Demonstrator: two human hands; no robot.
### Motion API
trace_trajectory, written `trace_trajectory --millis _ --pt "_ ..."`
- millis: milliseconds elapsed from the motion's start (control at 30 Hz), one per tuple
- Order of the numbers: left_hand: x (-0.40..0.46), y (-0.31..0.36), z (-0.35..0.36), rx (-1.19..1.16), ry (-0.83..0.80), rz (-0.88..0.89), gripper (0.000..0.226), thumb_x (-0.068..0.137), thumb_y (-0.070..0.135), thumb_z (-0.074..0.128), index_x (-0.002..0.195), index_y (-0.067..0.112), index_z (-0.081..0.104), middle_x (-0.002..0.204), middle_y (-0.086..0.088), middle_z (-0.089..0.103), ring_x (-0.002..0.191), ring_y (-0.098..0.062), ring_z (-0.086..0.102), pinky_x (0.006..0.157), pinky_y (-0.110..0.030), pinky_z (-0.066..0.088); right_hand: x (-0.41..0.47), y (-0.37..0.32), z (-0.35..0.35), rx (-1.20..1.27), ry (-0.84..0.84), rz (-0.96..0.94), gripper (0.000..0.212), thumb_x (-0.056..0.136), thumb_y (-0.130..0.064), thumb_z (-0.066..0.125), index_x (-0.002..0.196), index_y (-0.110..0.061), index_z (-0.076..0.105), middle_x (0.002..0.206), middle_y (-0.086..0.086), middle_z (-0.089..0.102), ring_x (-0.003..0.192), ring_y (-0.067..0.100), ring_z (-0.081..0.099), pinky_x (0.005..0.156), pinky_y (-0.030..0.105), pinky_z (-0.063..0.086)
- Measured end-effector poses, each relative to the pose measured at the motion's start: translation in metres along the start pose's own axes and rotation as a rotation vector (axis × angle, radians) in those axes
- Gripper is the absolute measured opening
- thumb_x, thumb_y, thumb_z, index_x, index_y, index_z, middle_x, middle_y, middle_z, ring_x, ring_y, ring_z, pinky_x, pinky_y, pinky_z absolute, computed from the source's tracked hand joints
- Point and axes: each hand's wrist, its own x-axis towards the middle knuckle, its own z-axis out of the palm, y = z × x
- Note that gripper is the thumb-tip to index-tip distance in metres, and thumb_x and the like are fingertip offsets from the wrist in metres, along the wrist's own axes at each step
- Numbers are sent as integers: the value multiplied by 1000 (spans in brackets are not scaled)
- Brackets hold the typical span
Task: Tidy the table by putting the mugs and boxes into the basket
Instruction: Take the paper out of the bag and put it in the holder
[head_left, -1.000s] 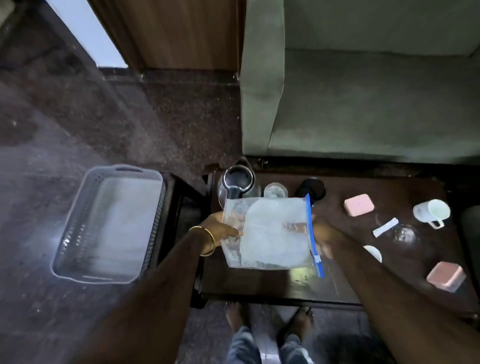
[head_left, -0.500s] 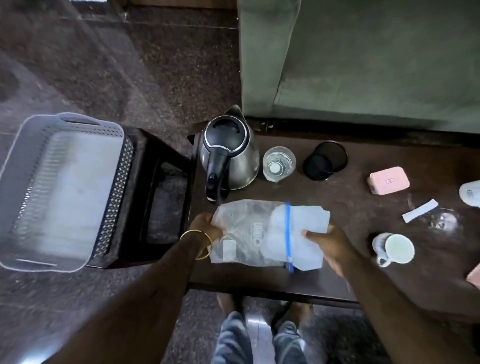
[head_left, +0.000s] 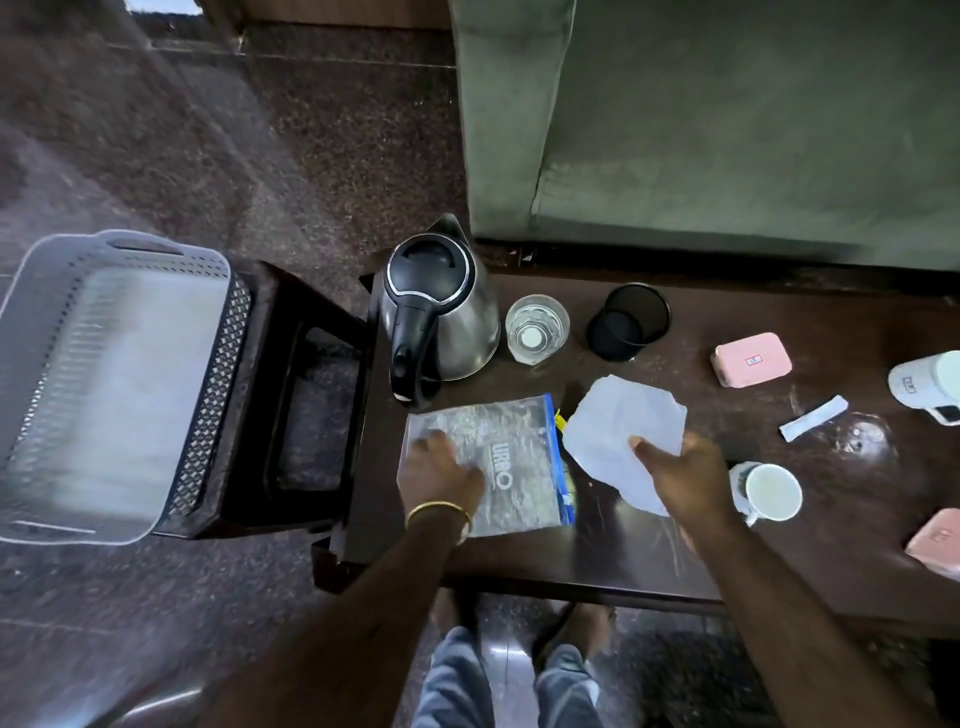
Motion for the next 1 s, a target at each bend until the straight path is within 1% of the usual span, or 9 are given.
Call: trace_trajectory --millis 100,233,400,467,533,700,833,900,1000 --pt "-7 5 16 165 -227 229 53 78 35 63 127 22 48 134 -7 45 120 -31 45 99 -42 42 -6 -1 4 -59 -1 -67 22 88 -14 70 101 4 71 87 8 67 81 24 62 75 30 44" --pt "-4 14 6 152 -355 117 46 84 48 55 125 27 54 141 -2 41 128 -32 40 106 -43 36 -19 -16 0 -41 -95 -109 18 88 -12 70 100 1 71 89 10 70 86 26 65 76 33 48" --pt "-15 71 -72 -802 -557 -101 53 89 68 41 106 27 70 118 3 69 103 -15 63 86 -33 47 -49 -65 -35 292 -316 -7 18 86 -6 72 102 1 71 100 20 75 89 33 71 82 47 57" --pt "-26 91 -106 -1052 -707 -71 57 78 73 52 99 26 75 101 1 75 90 -14 68 80 -34 53 -62 -90 -56 463 -426 6 26 86 -6 71 112 -2 69 105 17 75 97 33 72 86 50 56" --pt "-42 109 -143 -1114 -779 37 49 76 54 72 107 16 74 107 -10 74 96 -24 69 88 -43 53 -78 -117 -81 581 -500 -18 30 85 -5 70 115 -7 68 109 13 76 99 29 73 81 45 61" --pt "-83 156 -222 -1049 -705 269 26 78 5 77 103 7 69 107 -15 73 94 -32 68 76 -40 60 -112 -172 -140 640 -518 -115 31 84 0 69 115 -6 67 113 16 73 99 29 73 72 37 62" --pt "-115 185 -271 -1011 -617 316 49 68 12 83 111 -2 65 117 -31 65 107 -50 61 94 -65 43 -132 -198 -179 703 -547 -179 35 89 -3 65 124 -5 63 118 14 72 108 32 69 79 40 62" --pt "-129 196 -287 -988 -601 358 49 70 10 82 113 -4 64 115 -28 67 102 -44 64 88 -56 51 -139 -205 -195 720 -515 -196 37 89 -1 65 125 -1 61 119 17 71 107 34 69 72 37 62" --pt "-148 214 -305 -979 -586 412 37 78 3 76 112 -6 64 109 -23 70 92 -33 69 78 -41 58 -145 -211 -215 740 -518 -222 41 85 5 66 126 0 60 120 17 71 110 35 68 92 49 57"
